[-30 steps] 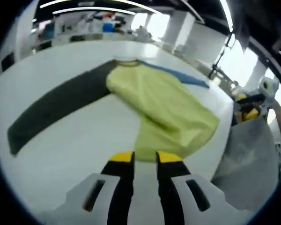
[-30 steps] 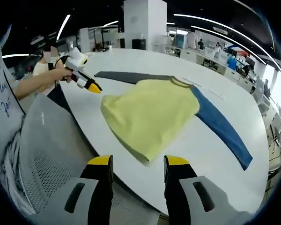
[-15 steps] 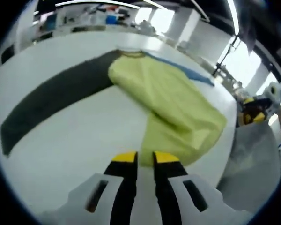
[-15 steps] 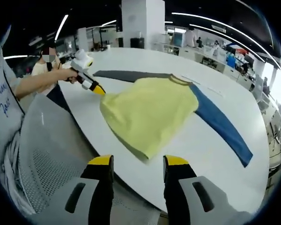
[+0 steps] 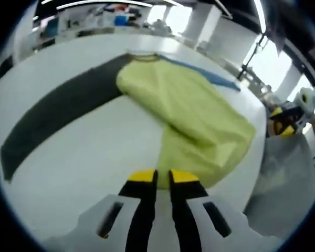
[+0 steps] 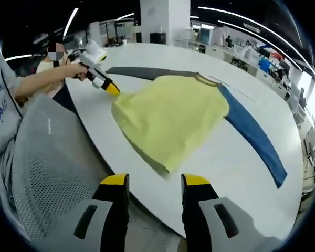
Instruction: Fold the garment on the visible template until the final outline fits inside the template.
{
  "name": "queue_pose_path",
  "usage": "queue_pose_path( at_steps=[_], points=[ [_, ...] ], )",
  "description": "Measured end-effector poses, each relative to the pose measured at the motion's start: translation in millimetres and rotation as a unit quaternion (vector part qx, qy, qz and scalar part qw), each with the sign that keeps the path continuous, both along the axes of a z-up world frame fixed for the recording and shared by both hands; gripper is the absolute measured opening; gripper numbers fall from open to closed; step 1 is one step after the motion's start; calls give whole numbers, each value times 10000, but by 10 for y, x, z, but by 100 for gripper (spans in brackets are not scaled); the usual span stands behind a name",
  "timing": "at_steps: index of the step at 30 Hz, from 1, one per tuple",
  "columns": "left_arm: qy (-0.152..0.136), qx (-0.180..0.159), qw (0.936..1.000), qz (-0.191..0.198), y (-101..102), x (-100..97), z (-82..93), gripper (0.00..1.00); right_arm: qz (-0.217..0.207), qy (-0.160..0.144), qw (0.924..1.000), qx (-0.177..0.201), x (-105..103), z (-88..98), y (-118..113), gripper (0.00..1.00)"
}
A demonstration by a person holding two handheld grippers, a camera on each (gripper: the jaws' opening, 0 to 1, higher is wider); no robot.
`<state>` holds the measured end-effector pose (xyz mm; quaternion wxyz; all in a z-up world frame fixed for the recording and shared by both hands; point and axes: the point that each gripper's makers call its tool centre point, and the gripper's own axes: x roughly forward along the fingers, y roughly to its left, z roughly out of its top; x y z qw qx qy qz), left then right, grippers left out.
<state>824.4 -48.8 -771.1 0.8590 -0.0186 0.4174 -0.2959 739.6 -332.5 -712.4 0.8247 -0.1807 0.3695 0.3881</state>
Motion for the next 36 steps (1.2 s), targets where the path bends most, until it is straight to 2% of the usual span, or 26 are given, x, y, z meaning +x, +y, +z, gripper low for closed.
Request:
queue_pose_path(
  at_steps=[6,12,17,24,36],
  points=[
    [58,-36,10000,41,17,-9,-26,5,-38,130,9999,-54,98,-133,-37,29],
    [58,-31,10000,53,21,-18,-35,3,7,389,9992,-1,159,-292,4,22],
    [41,21,10000,66,27,-21,-45,2,-49,426,9991,-68,274,-419,-11,17],
    [14,153,9999,-30,11,-38,-50,1,82,641,9978,-128,258,-553,30,13],
    [-10,134,9998,178,19,-40,-44,0,-64,523,9985,-150,330,-600,9,4]
  ],
)
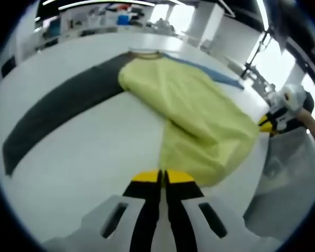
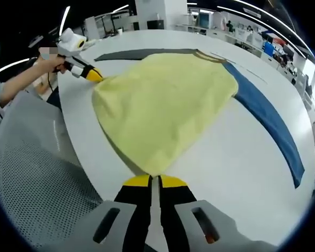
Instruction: Fold the garment on the visible template until the final outline fits inside the template.
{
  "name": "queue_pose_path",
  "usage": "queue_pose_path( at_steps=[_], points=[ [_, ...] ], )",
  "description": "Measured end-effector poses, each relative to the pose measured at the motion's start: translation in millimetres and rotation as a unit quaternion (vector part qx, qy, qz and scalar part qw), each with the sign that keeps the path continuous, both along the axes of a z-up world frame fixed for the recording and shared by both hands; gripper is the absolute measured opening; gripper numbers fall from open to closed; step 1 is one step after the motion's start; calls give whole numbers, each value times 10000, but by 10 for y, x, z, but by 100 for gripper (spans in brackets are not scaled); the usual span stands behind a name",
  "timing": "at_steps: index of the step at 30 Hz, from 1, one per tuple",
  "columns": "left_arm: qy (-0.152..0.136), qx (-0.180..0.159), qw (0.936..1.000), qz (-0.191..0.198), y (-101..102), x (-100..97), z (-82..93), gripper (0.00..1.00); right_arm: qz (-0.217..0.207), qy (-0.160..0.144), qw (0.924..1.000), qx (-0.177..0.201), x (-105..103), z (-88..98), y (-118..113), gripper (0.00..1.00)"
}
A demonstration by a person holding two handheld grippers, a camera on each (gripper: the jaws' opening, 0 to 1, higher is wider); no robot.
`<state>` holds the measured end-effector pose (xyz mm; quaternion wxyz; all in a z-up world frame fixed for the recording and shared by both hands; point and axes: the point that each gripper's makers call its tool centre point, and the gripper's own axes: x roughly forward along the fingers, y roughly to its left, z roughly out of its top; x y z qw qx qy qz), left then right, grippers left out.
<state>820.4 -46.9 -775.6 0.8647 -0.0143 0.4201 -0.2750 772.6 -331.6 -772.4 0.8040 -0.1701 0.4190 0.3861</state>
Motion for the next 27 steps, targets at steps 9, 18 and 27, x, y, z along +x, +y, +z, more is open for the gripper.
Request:
queue_pose_path(
  at_steps=[9,18,27],
  points=[
    [28,-196,9996,210,39,-26,150,0,-59,-222,9997,-31,58,166,-50,1],
    [-403,-299,9985,219,14,22,635,0,-24,-655,9977,-164,207,502,-104,1],
    [-995,-232,9948,15,-9,72,1191,0,420,-1233,9894,-635,370,929,-115,1]
  ],
)
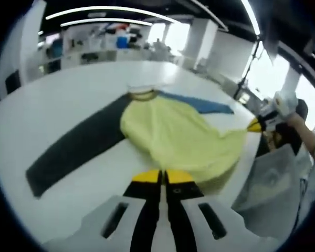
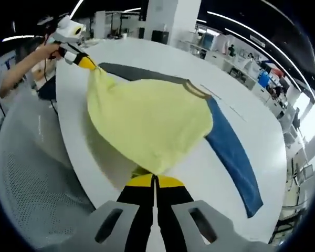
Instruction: Fold the garment on the visible template until the final outline fits inside the template.
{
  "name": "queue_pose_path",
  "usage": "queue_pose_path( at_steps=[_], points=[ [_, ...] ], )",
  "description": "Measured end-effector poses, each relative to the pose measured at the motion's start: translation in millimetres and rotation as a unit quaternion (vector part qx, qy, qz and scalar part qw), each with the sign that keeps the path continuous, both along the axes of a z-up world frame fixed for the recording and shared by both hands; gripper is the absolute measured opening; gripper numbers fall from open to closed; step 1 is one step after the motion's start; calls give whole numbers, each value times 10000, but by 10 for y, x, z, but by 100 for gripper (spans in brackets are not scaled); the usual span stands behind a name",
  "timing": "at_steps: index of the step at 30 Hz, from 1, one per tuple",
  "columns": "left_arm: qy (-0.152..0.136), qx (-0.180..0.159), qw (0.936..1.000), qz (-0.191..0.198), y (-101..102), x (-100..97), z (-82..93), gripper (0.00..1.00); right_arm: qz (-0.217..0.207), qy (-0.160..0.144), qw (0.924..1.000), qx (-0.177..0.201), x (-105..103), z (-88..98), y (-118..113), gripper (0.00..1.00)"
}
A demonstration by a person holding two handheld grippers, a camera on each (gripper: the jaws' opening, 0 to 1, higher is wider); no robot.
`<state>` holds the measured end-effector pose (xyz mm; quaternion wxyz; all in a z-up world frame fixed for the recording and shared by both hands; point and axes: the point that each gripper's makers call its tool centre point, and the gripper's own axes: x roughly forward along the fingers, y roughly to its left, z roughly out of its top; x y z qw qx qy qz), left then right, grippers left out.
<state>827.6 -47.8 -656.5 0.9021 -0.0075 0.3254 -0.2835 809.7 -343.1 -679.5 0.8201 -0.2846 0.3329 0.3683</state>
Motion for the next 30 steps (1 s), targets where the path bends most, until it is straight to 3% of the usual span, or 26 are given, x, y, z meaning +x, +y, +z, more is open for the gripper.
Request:
queue_pose_path(
  at_steps=[9,14,19,23,26,30],
  points=[
    [-412,123,9990,-135,-2,-130,405,0,469,-444,9973,-338,28,463,23,1],
    [-477,256,9983,-215,18,-239,466,0,930,-494,9925,-617,-64,605,86,1],
    [-329,357,9984,-278,32,-334,352,0,1627,-302,9807,-1037,-216,480,197,1],
    [-127,430,9983,-371,16,-432,188,0,2304,-61,9605,-1560,-362,252,226,1],
    [43,429,9983,-379,13,-491,62,0,2565,142,9530,-1605,-436,120,261,1],
    [282,448,9979,-374,21,-561,-137,0,2600,525,9549,-1338,-523,-76,336,1]
  ],
)
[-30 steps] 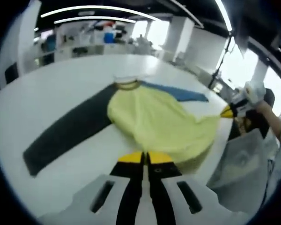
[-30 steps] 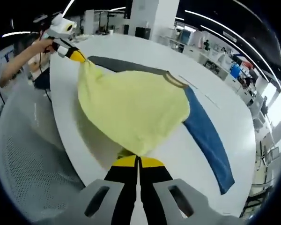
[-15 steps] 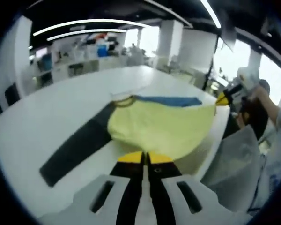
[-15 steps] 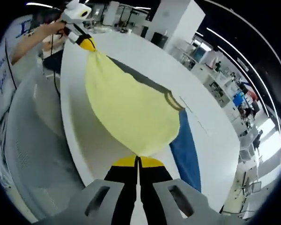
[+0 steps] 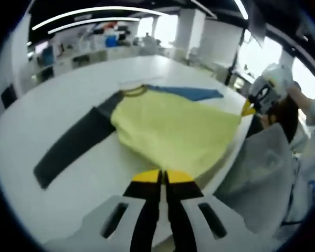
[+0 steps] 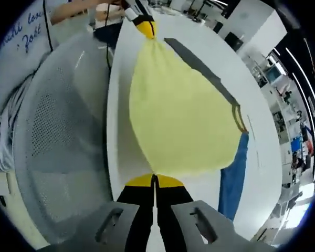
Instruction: Fold the garment on the visible template until the final outline fits inside the template.
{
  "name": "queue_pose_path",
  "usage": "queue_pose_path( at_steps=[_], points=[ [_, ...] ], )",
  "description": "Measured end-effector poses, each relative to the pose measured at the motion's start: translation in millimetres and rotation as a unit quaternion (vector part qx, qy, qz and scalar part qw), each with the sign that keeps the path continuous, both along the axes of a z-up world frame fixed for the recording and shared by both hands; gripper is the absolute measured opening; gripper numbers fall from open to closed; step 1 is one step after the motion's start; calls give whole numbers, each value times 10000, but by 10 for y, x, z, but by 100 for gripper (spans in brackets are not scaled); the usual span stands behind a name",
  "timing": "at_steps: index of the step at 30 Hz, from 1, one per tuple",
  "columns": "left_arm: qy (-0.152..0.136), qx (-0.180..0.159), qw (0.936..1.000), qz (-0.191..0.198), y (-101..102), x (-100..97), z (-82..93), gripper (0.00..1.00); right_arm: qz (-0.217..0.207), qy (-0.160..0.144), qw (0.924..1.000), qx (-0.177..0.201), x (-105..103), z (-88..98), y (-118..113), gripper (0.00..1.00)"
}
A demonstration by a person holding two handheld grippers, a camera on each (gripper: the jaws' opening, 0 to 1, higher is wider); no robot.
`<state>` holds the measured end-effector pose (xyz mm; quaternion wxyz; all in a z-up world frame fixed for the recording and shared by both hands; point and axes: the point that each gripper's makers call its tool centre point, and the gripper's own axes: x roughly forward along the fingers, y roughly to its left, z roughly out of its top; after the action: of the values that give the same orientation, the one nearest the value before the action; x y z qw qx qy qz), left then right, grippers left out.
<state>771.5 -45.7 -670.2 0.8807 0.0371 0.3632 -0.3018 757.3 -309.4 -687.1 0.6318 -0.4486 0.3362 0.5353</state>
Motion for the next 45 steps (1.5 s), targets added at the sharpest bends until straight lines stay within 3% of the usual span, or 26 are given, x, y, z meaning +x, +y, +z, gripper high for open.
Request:
queue_pose_path(
  at_steps=[9,22,30,36,39,45],
  points=[
    [446,208,9987,134,129,-134,-350,0,-273,442,9986,140,-121,-421,31,1],
    [893,322,9950,314,275,-281,-699,0,-786,856,9925,369,-237,-728,52,1],
    [1026,310,9933,432,323,-313,-830,0,-1061,984,9882,496,-258,-830,31,1],
    [1091,258,9924,505,345,-336,-845,0,-1495,973,9786,1029,-253,-709,23,2],
    [1101,265,9923,498,345,-330,-844,0,-1750,972,9726,1181,-242,-653,-56,8],
    [1115,308,9923,450,336,-328,-849,0,-2028,925,9680,1149,-252,-647,-281,14]
  ],
)
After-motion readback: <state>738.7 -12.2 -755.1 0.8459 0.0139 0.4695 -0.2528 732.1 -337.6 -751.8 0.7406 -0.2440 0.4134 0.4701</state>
